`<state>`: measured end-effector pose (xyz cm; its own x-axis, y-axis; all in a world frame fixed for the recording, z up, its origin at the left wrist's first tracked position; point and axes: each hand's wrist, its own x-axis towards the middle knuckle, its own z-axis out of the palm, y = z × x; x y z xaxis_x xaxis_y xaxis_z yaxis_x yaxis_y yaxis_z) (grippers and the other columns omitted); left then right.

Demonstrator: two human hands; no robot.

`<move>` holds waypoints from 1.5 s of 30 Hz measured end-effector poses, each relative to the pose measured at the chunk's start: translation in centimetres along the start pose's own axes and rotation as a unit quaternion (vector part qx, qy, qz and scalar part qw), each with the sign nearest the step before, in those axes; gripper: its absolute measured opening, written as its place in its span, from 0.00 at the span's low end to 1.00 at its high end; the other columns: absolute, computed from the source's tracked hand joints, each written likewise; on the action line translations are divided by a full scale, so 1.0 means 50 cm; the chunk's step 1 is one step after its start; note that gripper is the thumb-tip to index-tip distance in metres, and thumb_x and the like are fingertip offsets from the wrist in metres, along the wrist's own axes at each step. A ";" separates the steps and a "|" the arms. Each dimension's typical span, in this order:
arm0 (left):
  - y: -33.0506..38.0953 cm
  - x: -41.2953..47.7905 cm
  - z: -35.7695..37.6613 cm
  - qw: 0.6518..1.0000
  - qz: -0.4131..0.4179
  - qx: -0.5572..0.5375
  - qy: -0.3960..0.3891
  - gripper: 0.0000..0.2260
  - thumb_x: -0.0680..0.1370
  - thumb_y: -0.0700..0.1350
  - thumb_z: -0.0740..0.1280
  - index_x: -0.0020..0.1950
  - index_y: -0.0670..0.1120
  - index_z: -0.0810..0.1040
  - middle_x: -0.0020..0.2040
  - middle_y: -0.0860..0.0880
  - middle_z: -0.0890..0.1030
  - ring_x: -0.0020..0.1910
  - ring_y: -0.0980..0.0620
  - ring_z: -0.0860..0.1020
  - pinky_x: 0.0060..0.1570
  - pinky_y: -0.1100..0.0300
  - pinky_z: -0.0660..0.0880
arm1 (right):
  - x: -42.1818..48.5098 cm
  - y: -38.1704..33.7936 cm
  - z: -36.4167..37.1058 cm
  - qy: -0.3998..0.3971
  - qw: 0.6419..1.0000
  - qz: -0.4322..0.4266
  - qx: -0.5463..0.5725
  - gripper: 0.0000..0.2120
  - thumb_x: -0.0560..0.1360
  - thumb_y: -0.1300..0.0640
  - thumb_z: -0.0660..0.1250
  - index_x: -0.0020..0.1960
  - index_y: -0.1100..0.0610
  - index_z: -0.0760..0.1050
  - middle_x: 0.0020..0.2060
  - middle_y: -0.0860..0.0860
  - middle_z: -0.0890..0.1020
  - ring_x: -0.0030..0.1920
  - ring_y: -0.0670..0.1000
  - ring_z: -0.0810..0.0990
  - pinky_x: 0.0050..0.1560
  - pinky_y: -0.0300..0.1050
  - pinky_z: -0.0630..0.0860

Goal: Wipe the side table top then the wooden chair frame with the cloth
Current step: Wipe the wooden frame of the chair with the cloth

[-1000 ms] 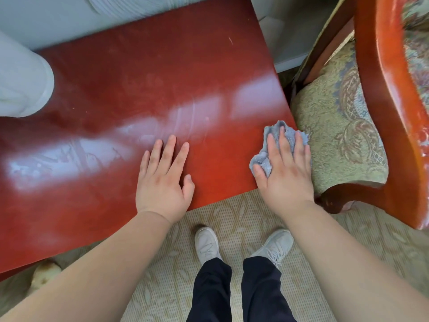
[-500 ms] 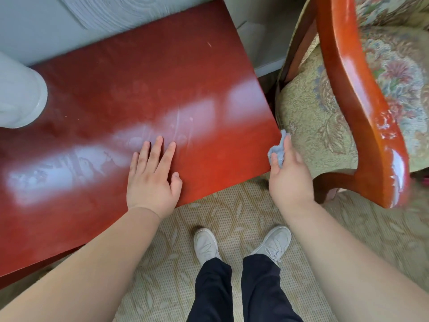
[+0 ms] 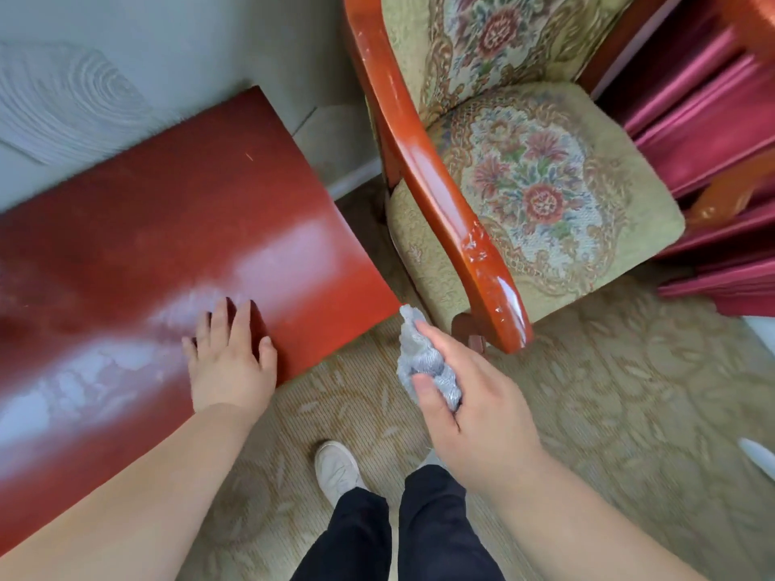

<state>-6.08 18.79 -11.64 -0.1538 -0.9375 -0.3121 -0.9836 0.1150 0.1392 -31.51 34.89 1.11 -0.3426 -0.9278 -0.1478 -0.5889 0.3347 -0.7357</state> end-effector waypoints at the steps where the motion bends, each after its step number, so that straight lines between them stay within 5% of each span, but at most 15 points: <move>1: 0.031 0.005 0.003 0.999 0.034 0.005 -0.007 0.27 0.84 0.52 0.59 0.84 0.51 0.60 0.85 0.45 0.55 0.84 0.42 0.50 0.82 0.39 0.47 | -0.008 -0.004 -0.019 0.040 0.999 -0.026 0.021 0.26 0.84 0.38 0.54 0.75 0.50 0.73 0.65 0.38 0.78 0.65 0.34 0.76 0.60 0.33 0.73; 7: 0.217 0.071 0.027 0.994 0.111 0.001 -0.011 0.28 0.84 0.56 0.56 0.84 0.54 0.57 0.86 0.48 0.52 0.84 0.43 0.47 0.81 0.34 0.44 | -0.020 0.033 -0.104 0.237 0.970 -0.002 0.060 0.22 0.84 0.47 0.55 0.72 0.55 0.73 0.61 0.41 0.80 0.60 0.32 0.77 0.57 0.26 0.69; 9: 0.255 0.095 0.034 0.994 0.109 0.009 0.003 0.28 0.84 0.56 0.56 0.84 0.54 0.56 0.86 0.48 0.51 0.84 0.42 0.47 0.80 0.33 0.43 | -0.008 0.062 -0.109 0.265 0.962 0.023 0.063 0.25 0.84 0.46 0.53 0.75 0.57 0.70 0.65 0.45 0.79 0.64 0.36 0.77 0.60 0.30 0.71; 14: 0.287 0.103 0.058 0.995 0.086 0.021 0.046 0.30 0.83 0.57 0.56 0.85 0.54 0.55 0.86 0.48 0.52 0.85 0.41 0.48 0.81 0.35 0.42 | 0.036 0.112 -0.033 0.190 0.980 0.047 0.040 0.28 0.85 0.44 0.52 0.83 0.52 0.56 0.79 0.47 0.65 0.79 0.44 0.63 0.77 0.39 0.60; 17: 0.284 0.102 0.069 0.994 0.091 0.017 0.059 0.31 0.82 0.56 0.58 0.85 0.53 0.57 0.86 0.47 0.54 0.84 0.40 0.49 0.81 0.35 0.43 | 0.046 0.145 0.014 0.180 0.981 0.033 -0.065 0.30 0.86 0.43 0.52 0.83 0.56 0.52 0.81 0.58 0.59 0.80 0.57 0.60 0.80 0.52 0.57; 24: 0.284 0.107 0.071 0.993 0.098 0.016 0.065 0.32 0.81 0.56 0.57 0.85 0.51 0.59 0.86 0.46 0.55 0.84 0.38 0.51 0.81 0.34 0.44 | 0.049 0.163 0.030 0.190 0.967 0.069 -0.153 0.34 0.85 0.43 0.57 0.79 0.67 0.58 0.74 0.65 0.69 0.77 0.65 0.65 0.77 0.68 0.60; 30: 0.285 0.105 0.069 0.993 0.094 0.016 0.063 0.33 0.79 0.57 0.55 0.84 0.51 0.58 0.86 0.46 0.55 0.84 0.39 0.51 0.81 0.34 0.44 | 0.165 0.106 0.002 0.186 0.960 0.058 -0.202 0.35 0.83 0.39 0.54 0.76 0.66 0.66 0.60 0.61 0.79 0.57 0.63 0.80 0.61 0.58 0.75; 40: 0.284 0.106 0.071 0.993 0.096 0.022 0.058 0.32 0.80 0.57 0.55 0.84 0.52 0.59 0.85 0.46 0.55 0.84 0.38 0.51 0.81 0.34 0.44 | 0.068 0.133 -0.005 0.134 0.979 0.136 -0.072 0.35 0.82 0.35 0.50 0.80 0.56 0.62 0.68 0.53 0.77 0.64 0.54 0.77 0.60 0.45 0.70; 42: 0.284 0.106 0.071 0.993 0.098 0.022 0.056 0.32 0.80 0.57 0.55 0.84 0.52 0.59 0.86 0.46 0.55 0.84 0.38 0.51 0.81 0.34 0.44 | 0.091 0.117 -0.017 0.130 0.974 0.168 -0.079 0.29 0.82 0.37 0.47 0.74 0.52 0.68 0.61 0.51 0.80 0.59 0.55 0.78 0.53 0.46 0.69; 45: 0.284 0.106 0.070 0.994 0.095 0.017 0.057 0.32 0.79 0.57 0.54 0.84 0.52 0.59 0.86 0.47 0.55 0.84 0.38 0.51 0.81 0.34 0.44 | 0.150 0.105 -0.045 0.120 0.970 0.207 -0.045 0.17 0.86 0.43 0.47 0.47 0.46 0.69 0.38 0.45 0.75 0.46 0.57 0.78 0.44 0.44 0.61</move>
<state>-21.19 16.62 -14.59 -0.3279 -0.9283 -0.1752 -0.9405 0.3032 0.1534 -38.82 30.03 -2.38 -0.7169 -0.6501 -0.2518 -0.4232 0.6929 -0.5838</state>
